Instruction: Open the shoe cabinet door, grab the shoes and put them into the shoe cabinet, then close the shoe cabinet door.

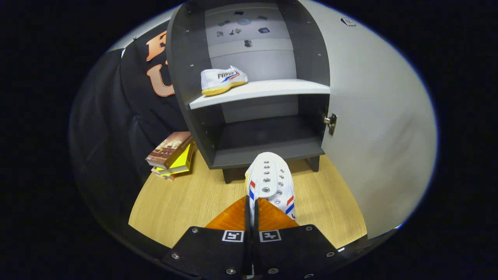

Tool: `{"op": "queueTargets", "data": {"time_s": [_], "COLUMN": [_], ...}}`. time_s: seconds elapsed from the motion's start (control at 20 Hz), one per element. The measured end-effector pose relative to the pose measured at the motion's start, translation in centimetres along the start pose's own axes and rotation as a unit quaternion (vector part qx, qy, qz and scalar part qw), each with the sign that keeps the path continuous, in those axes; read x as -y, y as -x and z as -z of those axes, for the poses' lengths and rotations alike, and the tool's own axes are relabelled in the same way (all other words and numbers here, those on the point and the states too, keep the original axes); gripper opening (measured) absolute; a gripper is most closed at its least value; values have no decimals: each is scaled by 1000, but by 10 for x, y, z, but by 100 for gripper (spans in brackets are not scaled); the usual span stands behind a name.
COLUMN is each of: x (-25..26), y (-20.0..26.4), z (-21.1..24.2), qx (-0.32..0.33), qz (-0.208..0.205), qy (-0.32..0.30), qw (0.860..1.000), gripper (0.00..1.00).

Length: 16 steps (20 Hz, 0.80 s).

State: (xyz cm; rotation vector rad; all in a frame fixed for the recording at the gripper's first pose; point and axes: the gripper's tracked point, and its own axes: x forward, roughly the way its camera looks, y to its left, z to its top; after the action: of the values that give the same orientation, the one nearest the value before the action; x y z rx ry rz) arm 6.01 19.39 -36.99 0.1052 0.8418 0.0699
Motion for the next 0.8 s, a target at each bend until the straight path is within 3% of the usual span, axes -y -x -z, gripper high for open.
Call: {"op": "queueTargets", "data": {"time_s": [0.45, 0.8], "x": [-2, -3], "y": [32, 5], "z": [-119, -196], "qx": [92, 147], "qz": [-5, 6], "qy": [19, 57], "qw": [996, 988], "gripper": [0, 0]}}
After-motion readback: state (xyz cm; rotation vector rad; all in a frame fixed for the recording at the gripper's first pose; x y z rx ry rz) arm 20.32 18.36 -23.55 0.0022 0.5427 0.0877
